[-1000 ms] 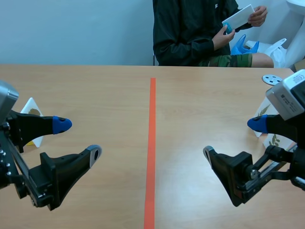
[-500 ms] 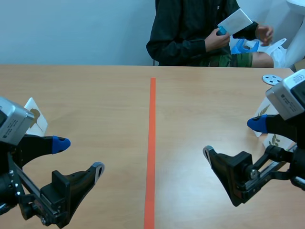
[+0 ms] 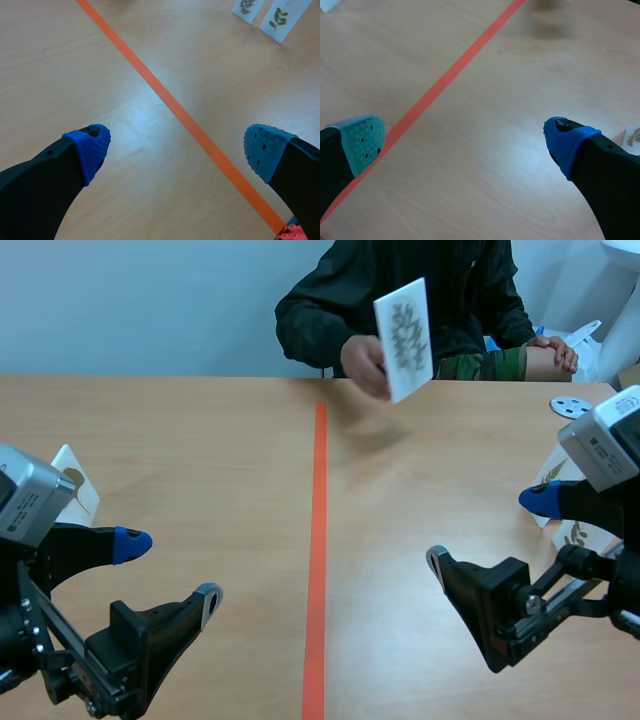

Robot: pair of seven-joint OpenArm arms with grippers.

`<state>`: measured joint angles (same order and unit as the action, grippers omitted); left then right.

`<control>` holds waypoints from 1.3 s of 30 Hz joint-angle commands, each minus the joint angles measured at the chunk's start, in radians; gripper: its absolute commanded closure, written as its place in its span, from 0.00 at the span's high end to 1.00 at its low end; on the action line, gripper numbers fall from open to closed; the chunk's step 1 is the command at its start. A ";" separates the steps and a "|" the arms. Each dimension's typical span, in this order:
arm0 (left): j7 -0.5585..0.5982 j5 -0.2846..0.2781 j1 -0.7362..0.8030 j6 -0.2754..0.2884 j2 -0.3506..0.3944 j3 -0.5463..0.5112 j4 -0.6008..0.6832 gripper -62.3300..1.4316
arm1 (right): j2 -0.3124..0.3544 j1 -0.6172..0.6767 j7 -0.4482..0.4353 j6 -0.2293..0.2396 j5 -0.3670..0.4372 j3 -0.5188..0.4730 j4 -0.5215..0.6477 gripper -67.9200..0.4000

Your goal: Sort the leaf by its shape. The table is split by an orange tape line. A compound leaf with several leaflets goes to the left side, a simple leaf with one blade goes to the right side. Return to the home posture when a red brick is placed on the table.

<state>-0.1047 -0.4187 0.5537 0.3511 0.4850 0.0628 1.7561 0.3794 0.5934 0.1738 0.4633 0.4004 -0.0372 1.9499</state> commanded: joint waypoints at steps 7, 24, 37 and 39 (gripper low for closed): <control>0.034 -0.004 -0.003 0.002 -0.005 -0.007 0.026 0.92 | 0.008 -0.009 -0.015 -0.004 0.011 -0.008 0.013 1.00; 0.034 -0.003 -0.003 0.002 -0.005 -0.007 0.026 0.92 | 0.008 -0.009 -0.015 -0.004 0.011 -0.008 0.013 1.00; 0.033 -0.003 -0.003 0.003 -0.005 -0.007 0.026 0.92 | 0.009 -0.009 -0.014 -0.004 0.010 -0.008 0.012 1.00; 0.033 -0.003 -0.003 0.003 -0.005 -0.007 0.026 0.92 | 0.009 -0.009 -0.014 -0.004 0.010 -0.008 0.012 1.00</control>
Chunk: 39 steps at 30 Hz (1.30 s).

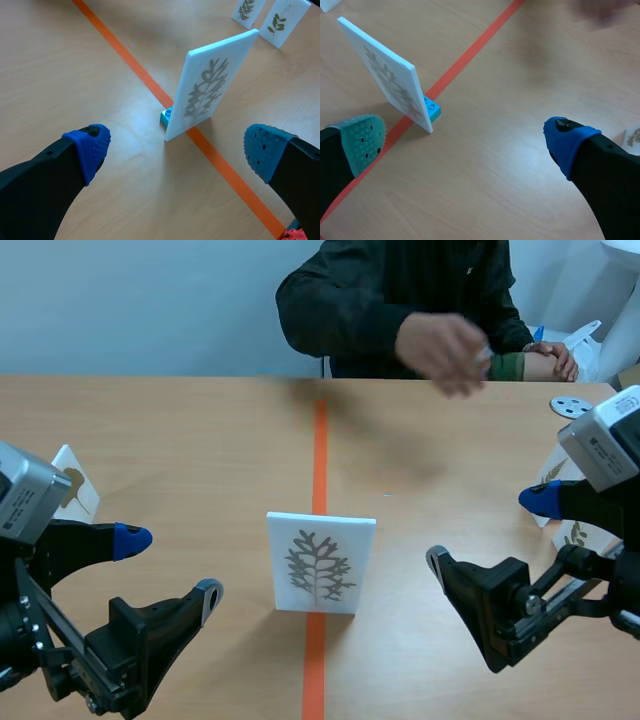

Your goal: Sort the leaf by its shape. The table is split by an orange tape line. A compound leaf with several leaflets goes to the left side, a simple leaf with one blade goes to the right side. Return to the home posture when a red brick is placed on the table.

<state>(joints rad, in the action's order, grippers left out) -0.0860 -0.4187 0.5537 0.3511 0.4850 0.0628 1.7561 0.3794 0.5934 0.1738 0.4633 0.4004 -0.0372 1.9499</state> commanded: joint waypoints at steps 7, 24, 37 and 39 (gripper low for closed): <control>0.014 -0.003 -0.008 0.003 -0.005 -0.007 0.026 0.92 | 0.009 -0.009 0.005 -0.002 0.003 -0.007 0.005 1.00; 0.014 -0.007 -0.008 0.003 -0.005 -0.007 0.026 0.92 | 0.029 -0.049 -0.007 0.064 0.003 0.061 -0.025 1.00; 0.015 -0.007 -0.008 0.003 -0.005 -0.007 0.026 0.92 | 0.050 -0.179 -0.023 0.133 0.003 0.147 -0.177 1.00; 0.015 -0.007 -0.008 0.003 -0.005 -0.007 0.026 0.92 | 0.050 -0.204 -0.034 0.136 0.003 0.172 -0.203 1.00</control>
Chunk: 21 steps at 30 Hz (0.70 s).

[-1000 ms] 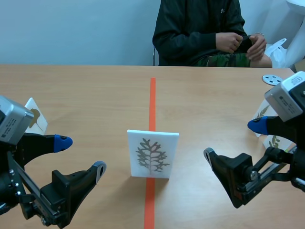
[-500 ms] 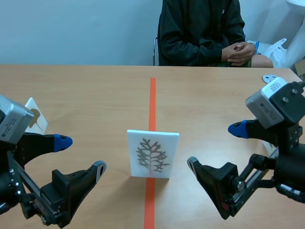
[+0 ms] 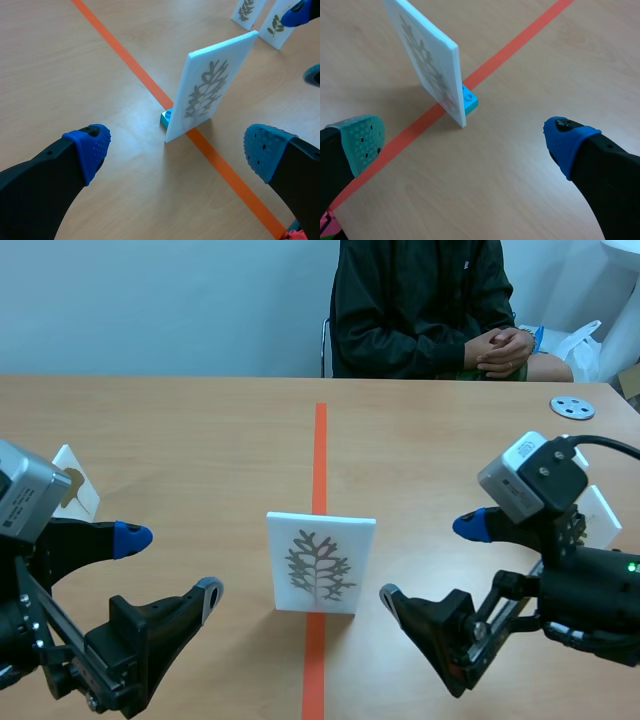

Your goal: Sort the leaf by its shape. The table is split by an orange tape line. A compound leaf with several leaflets goes to the left side, a simple leaf with one blade goes to the right side. Return to the home posture when a red brick is placed on the table.

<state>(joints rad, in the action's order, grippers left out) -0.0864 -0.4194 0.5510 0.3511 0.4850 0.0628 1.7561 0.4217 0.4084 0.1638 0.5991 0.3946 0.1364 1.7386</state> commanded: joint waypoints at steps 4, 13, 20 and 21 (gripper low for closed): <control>0.015 -0.006 -0.005 0.002 -0.005 -0.007 0.026 0.92 | 0.007 -0.085 -0.060 0.000 -0.029 0.045 -0.060 1.00; 0.015 -0.006 -0.003 0.002 -0.005 -0.007 0.026 0.92 | 0.005 -0.259 -0.170 0.000 -0.132 0.197 -0.285 1.00; 0.015 -0.006 -0.003 0.002 -0.005 -0.007 0.026 0.92 | 0.003 -0.359 -0.250 0.000 -0.195 0.313 -0.409 1.00; 0.015 -0.006 -0.003 0.002 -0.005 -0.007 0.026 0.92 | -0.001 -0.369 -0.262 0.000 -0.201 0.324 -0.421 1.00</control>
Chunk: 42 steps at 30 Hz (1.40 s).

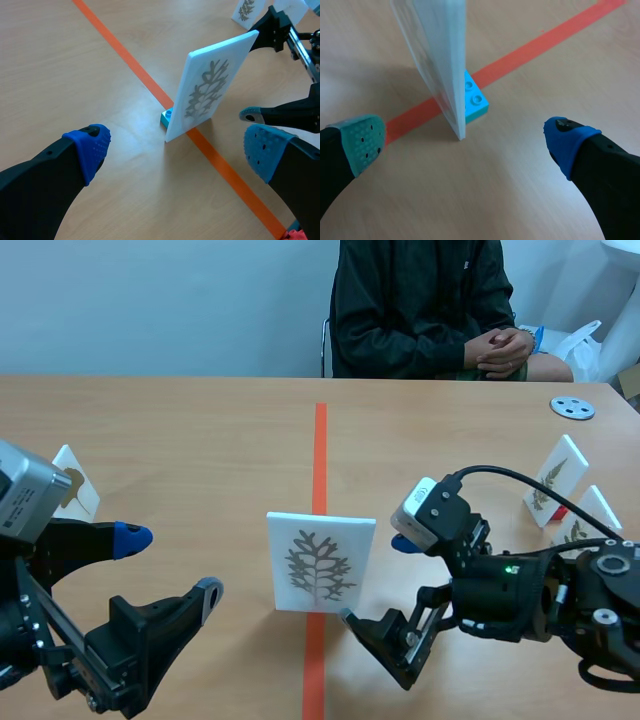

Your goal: Sort the leaf by its shape. The table is split by an orange tape line. A compound leaf with several leaflets goes to the left side, a simple leaf with one blade goes to the right side. Return to the home posture when a red brick is placed on the table.

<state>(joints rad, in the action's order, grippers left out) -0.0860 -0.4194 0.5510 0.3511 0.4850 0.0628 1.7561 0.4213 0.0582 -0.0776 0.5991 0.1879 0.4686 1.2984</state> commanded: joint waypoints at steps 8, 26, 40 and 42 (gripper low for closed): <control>0.014 -0.006 -0.003 0.002 -0.005 -0.007 0.026 0.92 | -0.065 -0.061 -0.059 -0.001 -0.070 0.051 -0.030 1.00; 0.015 -0.005 -0.003 0.002 -0.005 -0.007 0.026 0.92 | -0.080 -0.061 -0.064 -0.001 -0.084 0.085 -0.030 0.39; 0.014 -0.005 -0.003 0.002 -0.005 -0.007 0.026 0.92 | -0.049 -0.061 -0.084 -0.007 -0.084 0.080 -0.030 0.03; 0.014 -0.005 -0.003 0.002 -0.005 -0.007 0.026 0.92 | -0.047 -0.061 -0.110 -0.007 -0.084 0.077 -0.026 0.03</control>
<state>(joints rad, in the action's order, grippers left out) -0.0860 -0.4194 0.5510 0.3511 0.4850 0.0628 1.7561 0.3611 0.0116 -0.1616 0.5911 0.0937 0.5583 1.2602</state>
